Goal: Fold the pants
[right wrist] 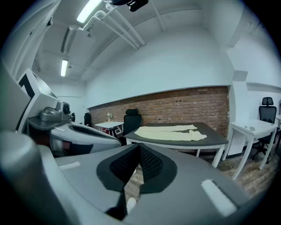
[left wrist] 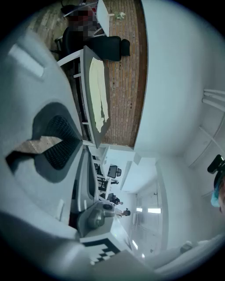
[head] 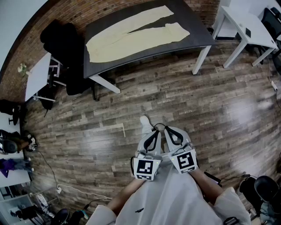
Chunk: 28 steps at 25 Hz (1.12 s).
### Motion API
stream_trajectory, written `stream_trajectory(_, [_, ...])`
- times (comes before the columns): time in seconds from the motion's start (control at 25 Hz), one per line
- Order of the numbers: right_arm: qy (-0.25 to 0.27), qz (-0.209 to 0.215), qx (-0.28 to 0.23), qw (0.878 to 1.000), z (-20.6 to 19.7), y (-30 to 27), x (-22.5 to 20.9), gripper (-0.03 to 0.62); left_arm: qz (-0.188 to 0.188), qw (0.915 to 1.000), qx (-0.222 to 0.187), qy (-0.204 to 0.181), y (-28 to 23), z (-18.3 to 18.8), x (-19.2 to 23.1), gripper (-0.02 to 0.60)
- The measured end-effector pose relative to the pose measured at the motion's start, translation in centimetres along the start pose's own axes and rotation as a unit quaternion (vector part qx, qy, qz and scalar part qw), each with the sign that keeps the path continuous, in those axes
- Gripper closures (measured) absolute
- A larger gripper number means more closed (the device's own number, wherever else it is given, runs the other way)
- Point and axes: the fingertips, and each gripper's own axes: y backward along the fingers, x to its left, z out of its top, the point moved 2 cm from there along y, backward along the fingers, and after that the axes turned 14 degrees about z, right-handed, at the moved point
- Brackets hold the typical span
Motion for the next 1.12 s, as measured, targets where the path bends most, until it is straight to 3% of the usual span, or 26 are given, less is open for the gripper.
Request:
stream_trajectory(0.12, [-0.027, -0.018, -0.003, 0.999, -1.1, 1.8, -0.5, 0.588, -0.003, 0.9999, -0.007, -0.008, 0.7, 0.3, -1.0, 0.578])
stream_trajectory(0.4, [-0.037, -0.059, -0.027, 0.997, -0.9, 3.4, -1.3, 0.588, -0.011, 0.9997, -0.008, -0.021, 0.6, 0.6, -1.4, 0.580])
stream_trajectory(0.6, [-0.047, -0.089, -0.023, 0.995, -1.1, 4.9, -3.4, 0.588, -0.039, 0.9991, -0.005, -0.018, -0.9, 1.3, -3.0, 0.580])
stream_trajectory(0.88, [-0.073, -0.102, -0.013, 0.992, -1.2, 2.2, -5.6, 0.588, -0.036, 0.9993, 0.005, -0.009, -3.8, 2.0, -0.2, 0.578])
stream_trajectory(1.12, [-0.070, -0.098, -0.006, 0.993, 0.6, -4.2, -8.3, 0.588, -0.040, 0.9992, 0.009, 0.002, -8.8, 3.6, 4.6, 0.578])
